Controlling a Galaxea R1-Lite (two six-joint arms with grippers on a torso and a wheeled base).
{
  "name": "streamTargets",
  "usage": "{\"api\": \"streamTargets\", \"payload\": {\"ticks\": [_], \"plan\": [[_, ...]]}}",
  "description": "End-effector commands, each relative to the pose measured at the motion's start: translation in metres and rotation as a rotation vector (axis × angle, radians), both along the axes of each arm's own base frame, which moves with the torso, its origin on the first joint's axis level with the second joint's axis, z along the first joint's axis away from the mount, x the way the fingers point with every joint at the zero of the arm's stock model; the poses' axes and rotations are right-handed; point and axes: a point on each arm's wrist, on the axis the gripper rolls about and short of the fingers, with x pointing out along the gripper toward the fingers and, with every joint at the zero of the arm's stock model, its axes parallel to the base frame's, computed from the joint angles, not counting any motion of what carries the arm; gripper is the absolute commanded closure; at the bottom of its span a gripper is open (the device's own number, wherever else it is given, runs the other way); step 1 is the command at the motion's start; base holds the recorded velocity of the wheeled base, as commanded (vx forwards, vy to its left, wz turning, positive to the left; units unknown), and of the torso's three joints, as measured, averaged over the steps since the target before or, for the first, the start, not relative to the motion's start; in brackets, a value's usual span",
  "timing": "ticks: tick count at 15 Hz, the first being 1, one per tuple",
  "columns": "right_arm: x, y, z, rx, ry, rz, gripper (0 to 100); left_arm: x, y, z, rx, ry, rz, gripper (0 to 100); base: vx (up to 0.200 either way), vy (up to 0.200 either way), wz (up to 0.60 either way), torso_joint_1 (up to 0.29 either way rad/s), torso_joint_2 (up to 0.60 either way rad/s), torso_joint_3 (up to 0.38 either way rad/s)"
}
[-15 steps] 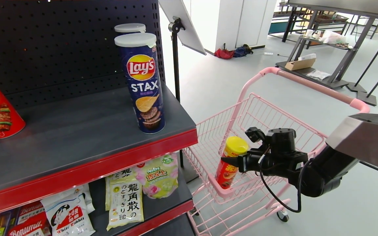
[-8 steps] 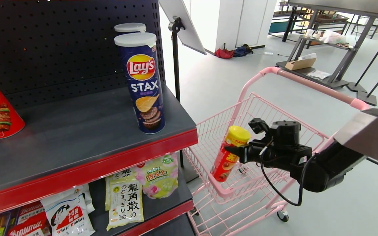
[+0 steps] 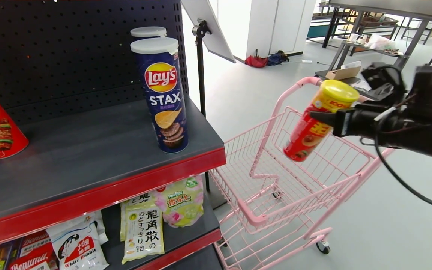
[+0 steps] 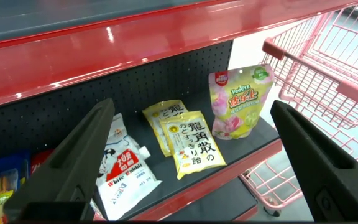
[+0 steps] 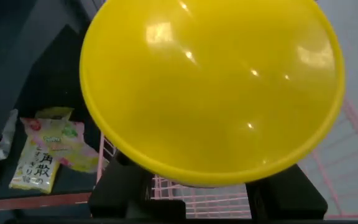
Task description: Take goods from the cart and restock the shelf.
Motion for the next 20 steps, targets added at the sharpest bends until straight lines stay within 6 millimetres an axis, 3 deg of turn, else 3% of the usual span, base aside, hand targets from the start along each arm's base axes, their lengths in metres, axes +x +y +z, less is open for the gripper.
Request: {"api": "streamTargets", "payload": {"ticks": [1,2,4,5,11,20], "plan": [[-0.153,-0.043,0.003,-0.065,-0.089,-0.196,100,0.0,0.0,0.0,0.0,0.001,0.0,0,0.0,0.0,0.0,0.0,0.0,0.0],[-0.167,-0.048,-0.003,-0.073,-0.081,-0.213,100,0.0,0.0,0.0,0.0,-0.001,0.0,0,0.0,0.0,0.0,0.0,0.0,0.0],[-0.244,-0.064,-0.033,-0.151,-0.016,-0.32,100,0.0,0.0,0.0,0.0,0.001,0.002,0,0.0,0.0,0.0,0.0,0.0,0.0],[-0.255,-0.066,-0.036,-0.156,-0.001,-0.361,100,0.0,0.0,0.0,0.001,0.001,0.0,0,0.0,0.0,0.0,0.0,0.0,0.0],[-0.263,-0.066,-0.04,-0.171,-0.02,-0.402,100,0.0,0.0,0.0,0.001,0.001,0.0,0,0.0,0.0,0.0,0.01,-0.04,-0.023],[-0.264,-0.066,-0.043,-0.176,-0.013,-0.399,100,0.0,0.0,0.0,0.001,0.001,0.0,0,0.0,0.0,0.0,0.193,-0.5,-0.307]]}}
